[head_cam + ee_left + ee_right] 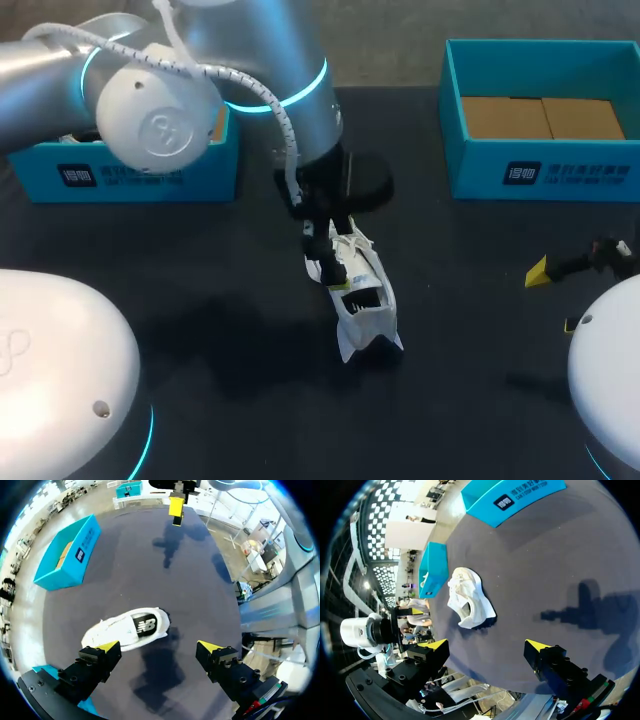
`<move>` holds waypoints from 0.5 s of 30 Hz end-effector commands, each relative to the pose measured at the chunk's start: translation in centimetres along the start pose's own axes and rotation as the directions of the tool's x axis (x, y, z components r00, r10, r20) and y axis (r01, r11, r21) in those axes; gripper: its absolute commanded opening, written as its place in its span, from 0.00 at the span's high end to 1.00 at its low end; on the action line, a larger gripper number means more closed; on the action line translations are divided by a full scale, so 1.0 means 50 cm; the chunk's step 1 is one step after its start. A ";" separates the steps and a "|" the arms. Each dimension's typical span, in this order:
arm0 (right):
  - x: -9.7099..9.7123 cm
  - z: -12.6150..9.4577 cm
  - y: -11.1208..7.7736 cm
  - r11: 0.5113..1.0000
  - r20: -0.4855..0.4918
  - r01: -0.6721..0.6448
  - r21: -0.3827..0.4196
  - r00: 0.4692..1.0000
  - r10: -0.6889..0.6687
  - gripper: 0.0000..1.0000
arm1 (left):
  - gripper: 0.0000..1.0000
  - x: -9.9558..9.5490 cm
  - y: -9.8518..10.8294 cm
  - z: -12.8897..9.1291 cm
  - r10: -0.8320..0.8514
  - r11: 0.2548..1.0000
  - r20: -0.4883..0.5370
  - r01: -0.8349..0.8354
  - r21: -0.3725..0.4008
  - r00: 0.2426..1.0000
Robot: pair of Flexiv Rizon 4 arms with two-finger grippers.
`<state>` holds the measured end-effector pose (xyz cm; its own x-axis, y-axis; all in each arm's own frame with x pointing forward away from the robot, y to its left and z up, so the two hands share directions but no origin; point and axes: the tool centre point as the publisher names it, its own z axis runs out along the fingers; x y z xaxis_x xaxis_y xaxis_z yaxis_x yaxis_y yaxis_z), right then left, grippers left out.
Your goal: Take the shoe out of the shoebox, open the shoe tongue, remove and reinsert the insole, then place the shoe into the shoebox
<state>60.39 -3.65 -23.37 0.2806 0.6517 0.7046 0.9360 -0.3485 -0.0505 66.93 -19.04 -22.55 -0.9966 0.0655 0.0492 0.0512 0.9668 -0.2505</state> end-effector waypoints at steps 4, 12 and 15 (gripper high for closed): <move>0.000 -0.014 -0.022 1.000 0.001 -0.001 -0.016 1.000 0.001 0.00 | 0.00 0.031 -0.021 0.052 -0.130 0.988 0.059 0.135 -0.075 0.990; 0.000 -0.014 -0.022 1.000 0.001 -0.001 -0.016 1.000 0.001 0.00 | 0.00 0.020 -0.018 0.104 -0.189 0.981 0.029 0.190 -0.033 0.981; 0.000 -0.014 -0.022 1.000 0.001 -0.001 -0.016 1.000 0.001 0.00 | 0.00 0.013 -0.019 0.125 -0.209 0.978 -0.002 0.209 -0.022 0.978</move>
<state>60.39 -3.65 -23.37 0.2807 0.6517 0.7046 0.9359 -0.3485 -0.0505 65.13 -21.32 -26.45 -0.9874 -0.1416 0.0702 -0.1528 0.9688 -0.1954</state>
